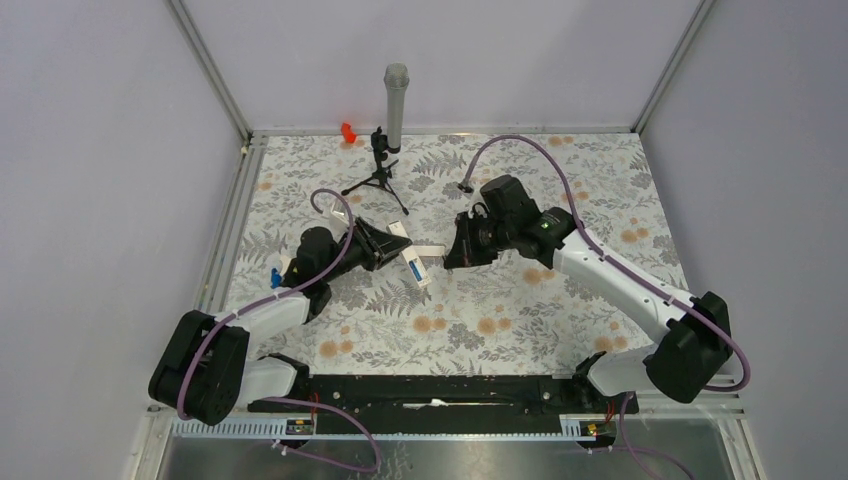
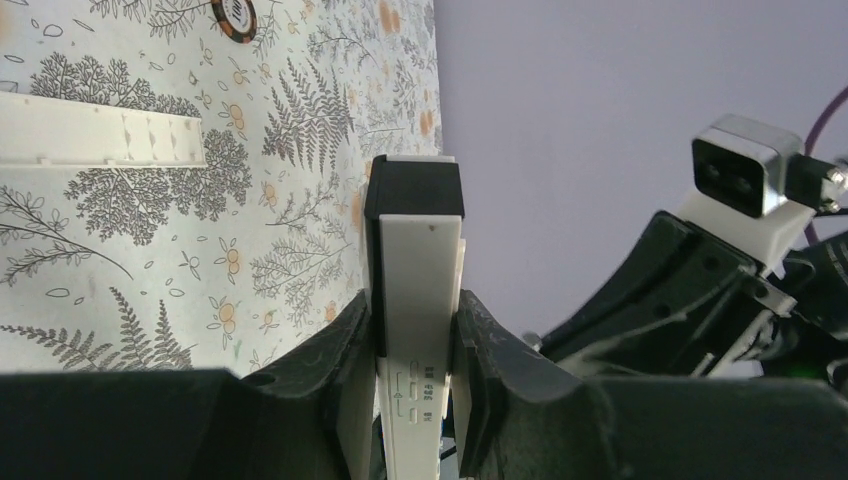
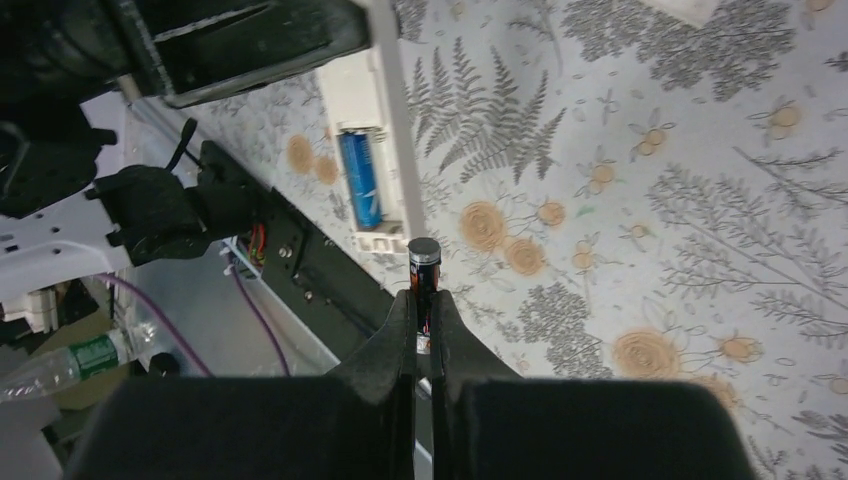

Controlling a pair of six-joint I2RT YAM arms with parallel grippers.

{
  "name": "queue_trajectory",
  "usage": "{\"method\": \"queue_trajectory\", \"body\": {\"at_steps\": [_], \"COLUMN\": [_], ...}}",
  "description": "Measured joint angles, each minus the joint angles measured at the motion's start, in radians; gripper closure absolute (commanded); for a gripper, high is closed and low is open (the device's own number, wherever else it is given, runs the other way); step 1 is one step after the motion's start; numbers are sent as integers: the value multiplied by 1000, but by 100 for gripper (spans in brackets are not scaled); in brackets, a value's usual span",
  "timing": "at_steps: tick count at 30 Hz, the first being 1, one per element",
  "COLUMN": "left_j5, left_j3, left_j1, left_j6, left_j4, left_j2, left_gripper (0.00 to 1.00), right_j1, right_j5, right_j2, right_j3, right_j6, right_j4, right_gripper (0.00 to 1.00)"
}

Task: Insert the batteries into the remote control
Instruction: Load the battery into the remote control.

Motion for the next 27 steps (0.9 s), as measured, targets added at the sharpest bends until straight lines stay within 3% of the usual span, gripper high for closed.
{"method": "queue_trajectory", "body": {"at_steps": [14, 27], "left_j5": [7, 26], "left_j3": [-16, -16], "left_j1": [-6, -6], "left_j6": [-54, -54], "left_j4": [79, 87], "left_j2": [0, 0], "left_gripper": [100, 100], "right_j1": [193, 240], "right_j5": [166, 296], "right_j2": [94, 145], "right_j3": [143, 183], "right_j6": [50, -6], "right_j4": [-50, -85], "right_gripper": [99, 95]}}
